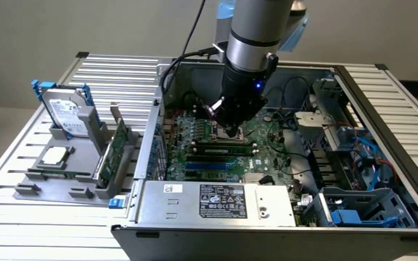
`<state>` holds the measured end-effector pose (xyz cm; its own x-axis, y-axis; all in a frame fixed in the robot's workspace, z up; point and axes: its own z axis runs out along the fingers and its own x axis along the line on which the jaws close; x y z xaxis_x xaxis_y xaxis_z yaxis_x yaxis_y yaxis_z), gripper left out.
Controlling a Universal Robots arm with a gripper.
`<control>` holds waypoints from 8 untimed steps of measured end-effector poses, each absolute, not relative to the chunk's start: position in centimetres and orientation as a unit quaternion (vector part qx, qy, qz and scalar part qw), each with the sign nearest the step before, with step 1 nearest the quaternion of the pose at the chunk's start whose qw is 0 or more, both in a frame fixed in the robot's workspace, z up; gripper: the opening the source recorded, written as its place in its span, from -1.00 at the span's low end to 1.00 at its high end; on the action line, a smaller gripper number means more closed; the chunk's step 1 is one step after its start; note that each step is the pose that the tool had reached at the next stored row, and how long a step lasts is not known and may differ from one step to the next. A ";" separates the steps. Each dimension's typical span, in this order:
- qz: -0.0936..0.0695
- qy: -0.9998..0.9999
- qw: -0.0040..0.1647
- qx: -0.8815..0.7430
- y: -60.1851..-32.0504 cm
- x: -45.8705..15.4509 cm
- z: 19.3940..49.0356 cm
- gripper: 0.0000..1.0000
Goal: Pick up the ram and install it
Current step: 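Press down the ram until it locks into place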
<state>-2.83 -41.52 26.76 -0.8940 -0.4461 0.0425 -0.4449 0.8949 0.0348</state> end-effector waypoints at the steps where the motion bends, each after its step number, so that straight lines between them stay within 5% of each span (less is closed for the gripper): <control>1: -0.012 -0.975 0.025 0.222 -41.5 -2.8 26.8 -0.79; 8: -0.009 -0.984 0.024 0.175 -41.5 -2.8 26.7 -0.79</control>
<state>-2.83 -41.52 26.70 -0.9380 -0.3440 0.0433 -0.3431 0.9389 0.0262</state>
